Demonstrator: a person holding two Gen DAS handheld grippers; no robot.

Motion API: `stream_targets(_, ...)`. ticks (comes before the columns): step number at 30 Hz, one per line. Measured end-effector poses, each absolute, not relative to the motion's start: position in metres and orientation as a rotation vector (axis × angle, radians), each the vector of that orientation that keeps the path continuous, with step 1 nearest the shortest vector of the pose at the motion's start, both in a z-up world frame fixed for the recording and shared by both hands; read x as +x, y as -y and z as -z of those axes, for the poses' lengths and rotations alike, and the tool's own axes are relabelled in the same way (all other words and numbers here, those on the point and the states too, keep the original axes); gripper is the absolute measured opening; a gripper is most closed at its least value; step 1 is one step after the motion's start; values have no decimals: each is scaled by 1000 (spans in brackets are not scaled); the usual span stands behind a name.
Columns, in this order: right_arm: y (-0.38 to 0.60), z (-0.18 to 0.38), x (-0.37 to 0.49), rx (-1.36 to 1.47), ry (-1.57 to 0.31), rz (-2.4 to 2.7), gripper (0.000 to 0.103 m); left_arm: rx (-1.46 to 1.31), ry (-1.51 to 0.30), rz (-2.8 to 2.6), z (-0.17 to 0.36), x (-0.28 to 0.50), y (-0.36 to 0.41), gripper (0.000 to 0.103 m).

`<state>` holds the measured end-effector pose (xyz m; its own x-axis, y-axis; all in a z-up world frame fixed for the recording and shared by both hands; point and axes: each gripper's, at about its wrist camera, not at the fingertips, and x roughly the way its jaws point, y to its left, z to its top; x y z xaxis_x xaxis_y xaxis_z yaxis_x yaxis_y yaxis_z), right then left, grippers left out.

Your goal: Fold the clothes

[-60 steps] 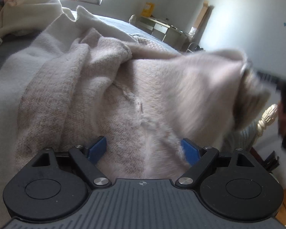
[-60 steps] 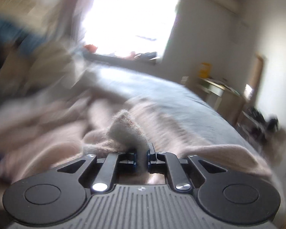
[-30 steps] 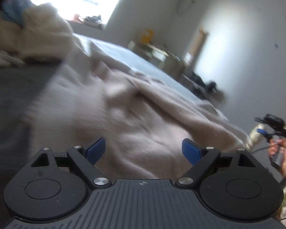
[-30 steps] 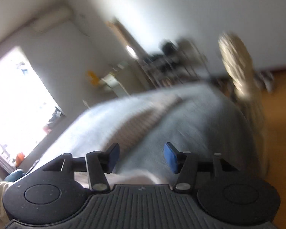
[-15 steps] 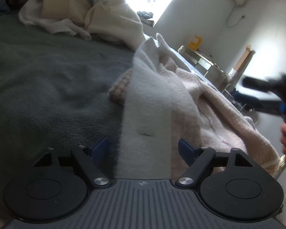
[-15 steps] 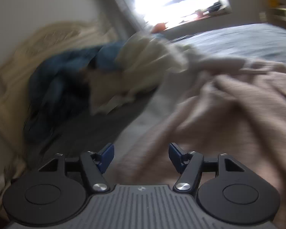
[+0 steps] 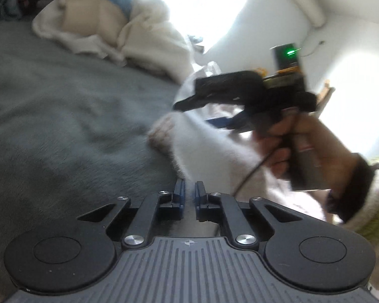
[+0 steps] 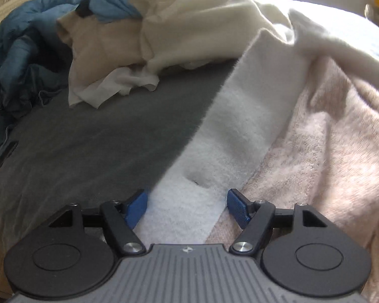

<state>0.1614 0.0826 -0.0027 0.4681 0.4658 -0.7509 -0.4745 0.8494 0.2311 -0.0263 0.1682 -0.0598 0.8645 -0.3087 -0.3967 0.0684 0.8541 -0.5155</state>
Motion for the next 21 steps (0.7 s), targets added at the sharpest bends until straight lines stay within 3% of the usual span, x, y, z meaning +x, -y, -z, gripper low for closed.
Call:
stream_targets(2, -76, 3, 162, 22, -909, -579, 39, -498, -473, 235, 54, -27, -162, 4)
stream_targets(6, -50, -3, 165, 129, -891, -588, 14, -493, -457, 283, 44, -24, -152, 4)
stream_targets(16, 79, -52, 142, 405, -671, -593, 11, -448, -404, 496, -2, -20, -92, 3)
stream_targets(21, 157, -41, 128, 498, -643, -501, 11, -388, -446, 640, -8, -4, -40, 3)
